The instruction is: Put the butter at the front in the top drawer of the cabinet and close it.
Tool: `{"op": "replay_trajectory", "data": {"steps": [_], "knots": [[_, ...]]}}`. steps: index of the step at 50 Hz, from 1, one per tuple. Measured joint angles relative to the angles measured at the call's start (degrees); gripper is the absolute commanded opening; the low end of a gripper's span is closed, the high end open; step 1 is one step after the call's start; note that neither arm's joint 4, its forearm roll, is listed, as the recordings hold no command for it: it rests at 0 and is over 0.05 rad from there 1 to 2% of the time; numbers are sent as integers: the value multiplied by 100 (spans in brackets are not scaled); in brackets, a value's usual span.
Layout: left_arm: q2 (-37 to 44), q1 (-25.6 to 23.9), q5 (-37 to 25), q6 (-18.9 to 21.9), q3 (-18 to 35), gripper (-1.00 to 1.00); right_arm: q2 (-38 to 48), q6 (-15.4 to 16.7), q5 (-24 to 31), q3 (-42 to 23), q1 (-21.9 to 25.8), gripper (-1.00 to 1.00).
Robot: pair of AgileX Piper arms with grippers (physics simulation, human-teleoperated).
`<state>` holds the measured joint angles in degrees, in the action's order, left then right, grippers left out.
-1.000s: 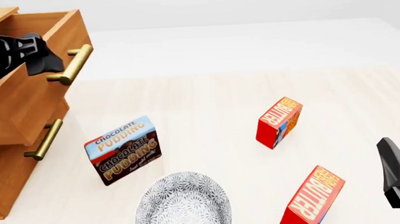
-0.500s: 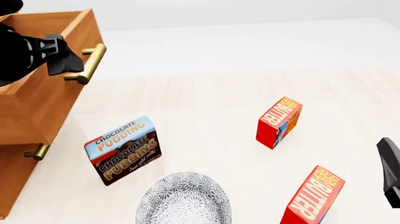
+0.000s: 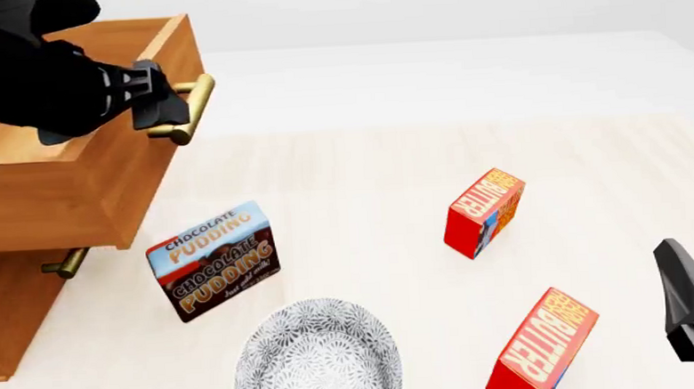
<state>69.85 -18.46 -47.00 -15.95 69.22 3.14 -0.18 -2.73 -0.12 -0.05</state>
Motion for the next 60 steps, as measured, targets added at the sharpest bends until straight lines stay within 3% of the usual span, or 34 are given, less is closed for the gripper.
{"op": "replay_trajectory", "data": {"steps": [24,60], "knots": [[119,-222,-90,-230,116,100,0,0,0,0,0,100],[68,-293,-1368,947,1749,100,0,0,0,0,0,100]]}}
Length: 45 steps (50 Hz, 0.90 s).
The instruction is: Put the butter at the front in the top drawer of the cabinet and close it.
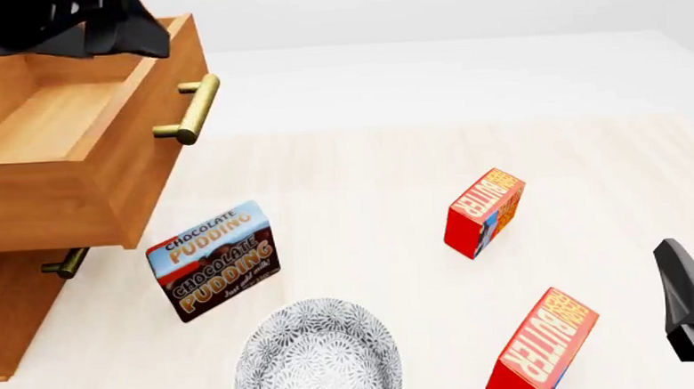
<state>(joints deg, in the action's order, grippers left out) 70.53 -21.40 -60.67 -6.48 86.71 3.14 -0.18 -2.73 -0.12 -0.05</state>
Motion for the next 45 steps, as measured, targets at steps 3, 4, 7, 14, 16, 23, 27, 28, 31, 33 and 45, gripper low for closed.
{"op": "replay_trajectory", "data": {"steps": [3,4,7,14,16,23,27,28,31,33,45], "knots": [[13,-86,-7,85,40,100,0,0,0,0,0,100],[23,-118,2,118,46,100,0,0,0,0,0,100],[56,-195,50,229,42,100,0,0,0,0,0,100],[139,-363,217,489,19,100,0,0,0,0,0,100],[176,-425,274,550,15,100,0,0,0,0,0,100],[313,-678,491,709,4,100,0,0,0,0,0,100],[414,-885,640,767,3,100,0,0,0,0,0,100],[445,-937,682,779,2,100,0,0,0,0,0,100],[552,-1104,812,788,9,100,0,0,0,0,0,100],[642,-1229,909,773,22,100,0,0,0,0,0,100],[1199,-1801,1529,607,28,100,0,0,0,0,0,100]]}}
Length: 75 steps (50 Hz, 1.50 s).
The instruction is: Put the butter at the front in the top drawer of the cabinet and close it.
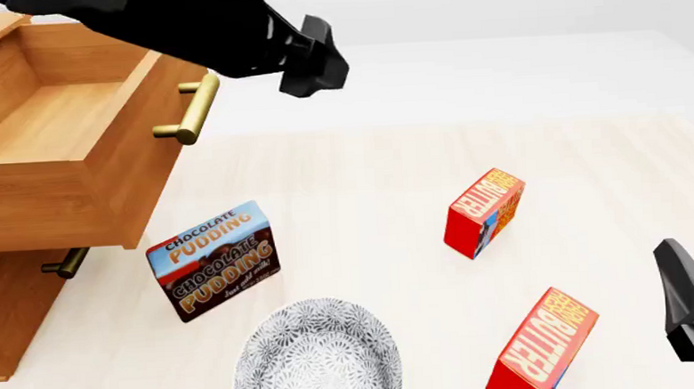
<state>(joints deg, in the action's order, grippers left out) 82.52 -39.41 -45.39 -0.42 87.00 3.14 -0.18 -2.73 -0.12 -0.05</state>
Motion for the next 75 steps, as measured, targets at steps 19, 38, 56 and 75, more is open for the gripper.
{"op": "replay_trajectory", "data": {"steps": [19,38,56,75], "knots": [[838,-526,922,-581,-42,100,0,0,0,0,0,100],[1559,-793,1486,-961,76,100,0,0,0,0,0,100],[2206,-953,1834,-1133,230,100,0,0,0,0,0,100],[2903,-968,1844,-1040,644,100,0,0,0,0,0,100]]}}
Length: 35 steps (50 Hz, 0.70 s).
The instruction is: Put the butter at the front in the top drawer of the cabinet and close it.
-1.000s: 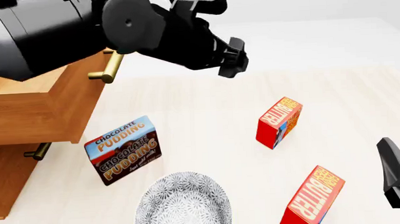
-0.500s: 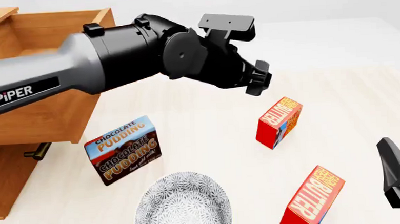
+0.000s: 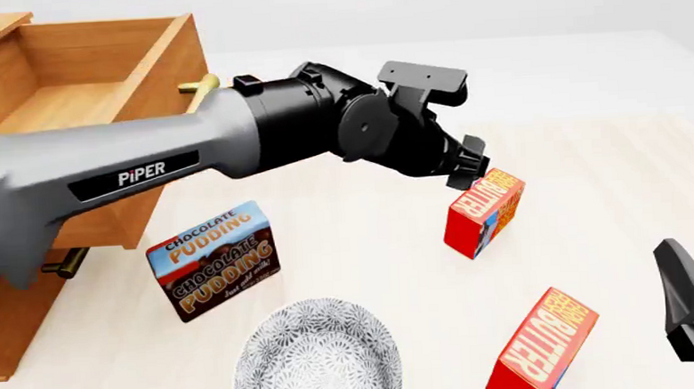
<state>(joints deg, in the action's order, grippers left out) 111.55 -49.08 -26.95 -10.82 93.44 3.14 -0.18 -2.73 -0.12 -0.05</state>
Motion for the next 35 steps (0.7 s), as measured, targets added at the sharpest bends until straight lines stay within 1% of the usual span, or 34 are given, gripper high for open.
{"op": "replay_trajectory", "data": {"steps": [21,35], "knots": [[790,-79,-246,69,742,100,0,0,0,0,0,100],[1120,-89,-344,78,1043,100,0,0,0,0,0,100]]}}
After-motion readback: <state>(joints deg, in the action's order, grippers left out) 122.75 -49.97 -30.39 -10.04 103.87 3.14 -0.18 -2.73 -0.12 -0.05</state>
